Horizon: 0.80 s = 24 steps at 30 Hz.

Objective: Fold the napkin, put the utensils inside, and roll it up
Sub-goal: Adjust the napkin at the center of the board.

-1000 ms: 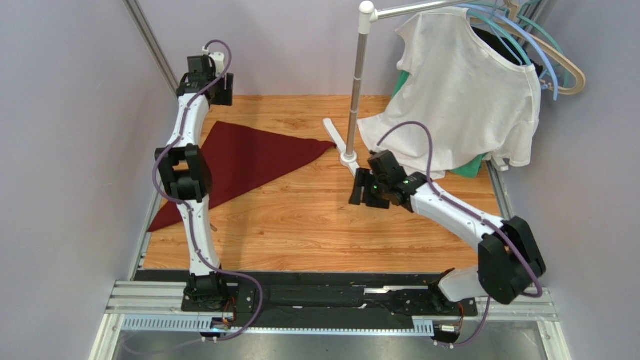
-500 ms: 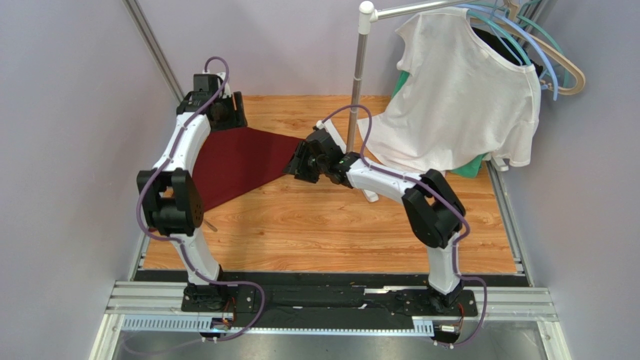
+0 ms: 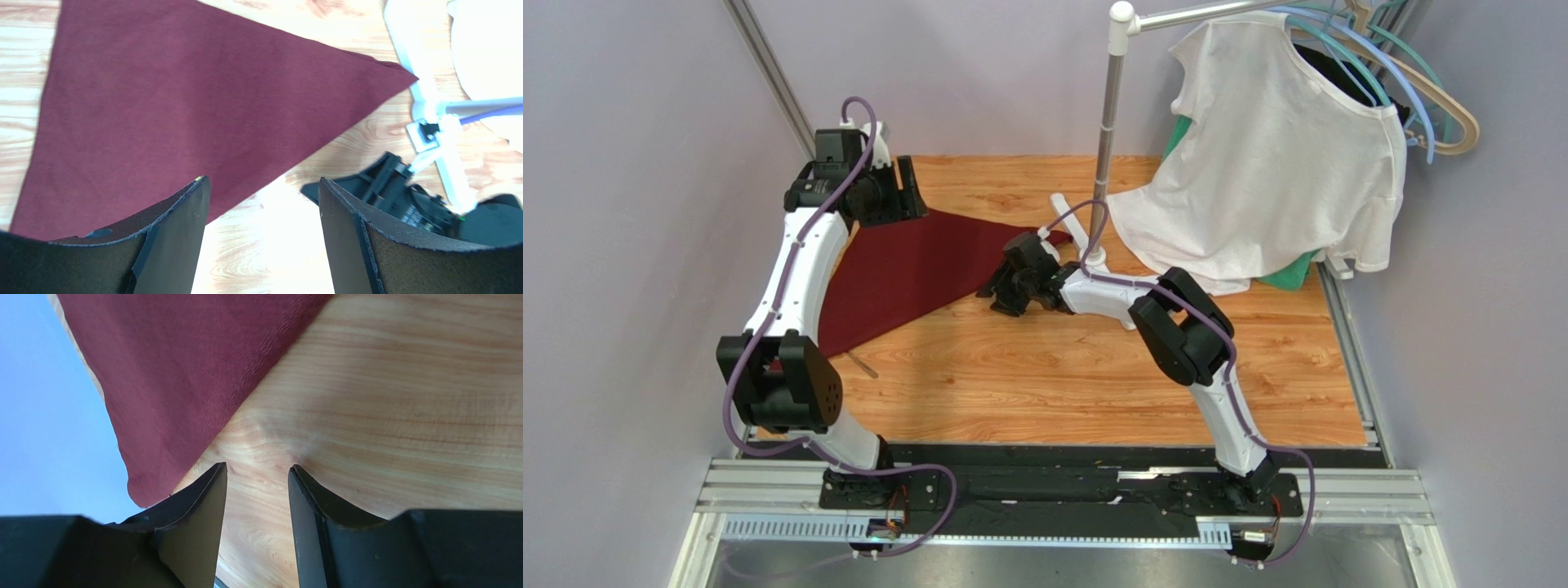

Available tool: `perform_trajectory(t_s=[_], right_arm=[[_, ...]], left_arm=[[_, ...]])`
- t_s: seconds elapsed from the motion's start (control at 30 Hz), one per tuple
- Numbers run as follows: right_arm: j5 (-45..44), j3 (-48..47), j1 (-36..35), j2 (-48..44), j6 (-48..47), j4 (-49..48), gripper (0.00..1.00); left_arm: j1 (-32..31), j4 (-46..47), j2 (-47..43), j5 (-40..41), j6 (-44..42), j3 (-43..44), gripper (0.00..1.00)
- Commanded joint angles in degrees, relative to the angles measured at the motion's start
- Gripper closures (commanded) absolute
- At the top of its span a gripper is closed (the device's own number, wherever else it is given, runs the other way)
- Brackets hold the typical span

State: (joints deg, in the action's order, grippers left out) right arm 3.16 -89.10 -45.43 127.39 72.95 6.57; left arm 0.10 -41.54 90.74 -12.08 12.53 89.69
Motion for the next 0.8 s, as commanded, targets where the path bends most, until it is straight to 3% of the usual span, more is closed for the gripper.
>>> perform_trajectory(t_s=[0.0,0.77], right_arm=[[-5.6,-1.7,0.0,1.8,7.4,-3.0,0.55],[-10.8,-2.5,0.0,8.7,19.5,-2.9,0.62]], left_arm=[[0.2,0.5,-2.6,-3.9,0.6,-0.1,0.26],[3.8,2.9,-5.1,-11.5,3.4,-1.5,0.26]])
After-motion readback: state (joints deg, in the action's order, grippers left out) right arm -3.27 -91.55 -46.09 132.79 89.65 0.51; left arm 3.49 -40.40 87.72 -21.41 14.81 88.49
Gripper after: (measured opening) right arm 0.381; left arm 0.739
